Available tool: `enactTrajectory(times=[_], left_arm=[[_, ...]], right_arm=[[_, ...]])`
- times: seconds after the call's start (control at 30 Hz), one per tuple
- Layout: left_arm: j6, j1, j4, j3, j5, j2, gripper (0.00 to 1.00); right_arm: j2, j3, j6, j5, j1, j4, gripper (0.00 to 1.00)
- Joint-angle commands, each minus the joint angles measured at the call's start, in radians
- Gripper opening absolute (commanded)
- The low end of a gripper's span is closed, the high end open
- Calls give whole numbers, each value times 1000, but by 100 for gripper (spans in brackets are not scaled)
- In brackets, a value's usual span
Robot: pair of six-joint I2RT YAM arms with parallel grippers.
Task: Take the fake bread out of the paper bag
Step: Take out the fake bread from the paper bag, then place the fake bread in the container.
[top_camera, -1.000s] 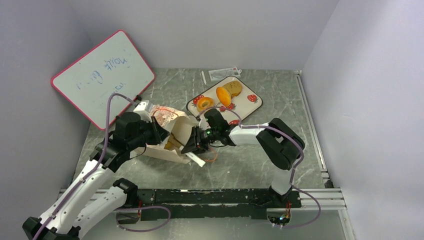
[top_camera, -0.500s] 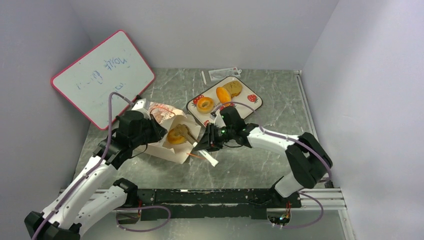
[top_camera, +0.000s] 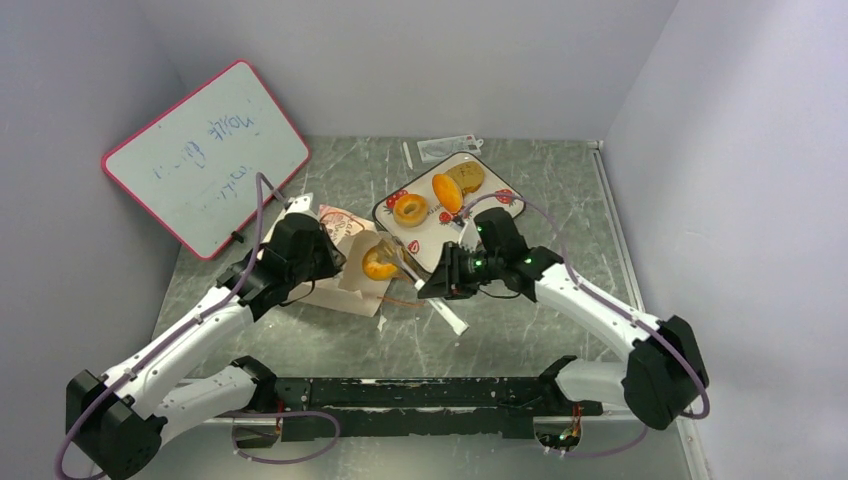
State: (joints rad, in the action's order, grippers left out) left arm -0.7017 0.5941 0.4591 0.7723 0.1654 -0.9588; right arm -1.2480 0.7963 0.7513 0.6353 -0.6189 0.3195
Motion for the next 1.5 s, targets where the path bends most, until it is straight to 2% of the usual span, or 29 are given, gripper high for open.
enactTrajectory(times=[0.0,0.17,0.33,0.63,0.87,1.2,1.47], left_arm=[[-55,14,-29,37,91,-12,7],[-79,16,12,39,122,-13,7],[-77,16,31,29,118,10,7],[-61,15,78,26,92,61,7],[-45,16,124,48,73,94,7],[-14,15,193,90,67,127,7],[-17,16,224,88,75,162,7]], right_arm=[[91,48,-87,-47,36,141,3],[179,67,-116,-108,79,242,3],[236,99,-91,-215,99,245,3],[177,199,-78,-387,120,214,3],[104,246,-82,-466,227,146,4],[-5,230,-64,-471,367,19,4],[-156,329,-125,-292,376,-24,4]])
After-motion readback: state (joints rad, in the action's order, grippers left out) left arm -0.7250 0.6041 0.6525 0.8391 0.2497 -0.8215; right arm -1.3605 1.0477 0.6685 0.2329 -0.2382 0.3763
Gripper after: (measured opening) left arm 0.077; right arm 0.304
